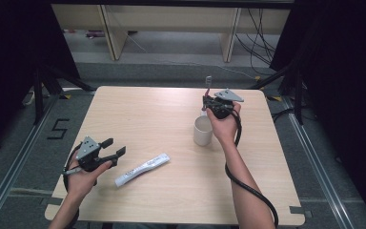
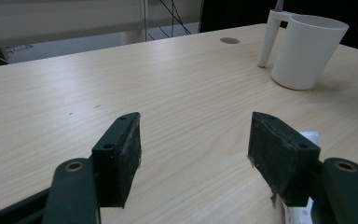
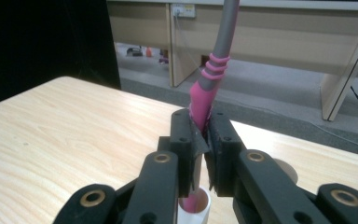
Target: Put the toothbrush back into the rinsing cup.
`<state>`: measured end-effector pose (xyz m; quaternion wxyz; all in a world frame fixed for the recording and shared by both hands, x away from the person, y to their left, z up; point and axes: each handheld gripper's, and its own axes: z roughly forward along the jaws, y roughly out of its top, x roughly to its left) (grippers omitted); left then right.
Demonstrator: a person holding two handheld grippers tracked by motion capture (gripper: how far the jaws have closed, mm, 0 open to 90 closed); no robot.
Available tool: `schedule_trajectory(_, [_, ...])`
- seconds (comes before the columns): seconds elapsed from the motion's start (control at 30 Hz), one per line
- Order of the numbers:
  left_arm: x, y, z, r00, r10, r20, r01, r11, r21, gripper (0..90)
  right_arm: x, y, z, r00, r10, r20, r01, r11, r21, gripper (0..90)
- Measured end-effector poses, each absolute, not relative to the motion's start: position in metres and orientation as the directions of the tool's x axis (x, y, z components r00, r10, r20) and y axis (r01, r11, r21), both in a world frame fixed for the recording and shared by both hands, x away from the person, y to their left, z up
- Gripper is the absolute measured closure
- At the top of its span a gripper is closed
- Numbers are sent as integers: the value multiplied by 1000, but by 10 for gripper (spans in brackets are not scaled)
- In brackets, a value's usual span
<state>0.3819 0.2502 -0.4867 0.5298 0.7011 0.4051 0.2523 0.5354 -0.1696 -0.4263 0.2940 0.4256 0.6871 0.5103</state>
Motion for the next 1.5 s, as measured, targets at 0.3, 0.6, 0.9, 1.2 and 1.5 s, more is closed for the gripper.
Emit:
schedule_trajectory(0.3, [382,250,-488,545,836,-70,303,-118,946,340,535,-169,-434,-461,886,41,318,122,940,822])
schedule_trajectory(0.6, [382,250,-489,544,836,-70,304,-118,945,340,535,-171,-439,-458,888,23,331,147,932,817])
schedule_trajectory(0.9, [383,249,-491,551,831,-77,304,-113,946,340,536,-172,-442,-466,885,-3,337,180,924,815])
schedule_trajectory(1.2, [382,249,-491,546,834,-74,309,-118,944,340,536,-171,-444,-463,886,9,354,175,919,803])
schedule_trajectory(1.5, [383,249,-491,551,833,-61,294,-125,948,337,536,-170,-445,-467,884,23,369,172,913,693])
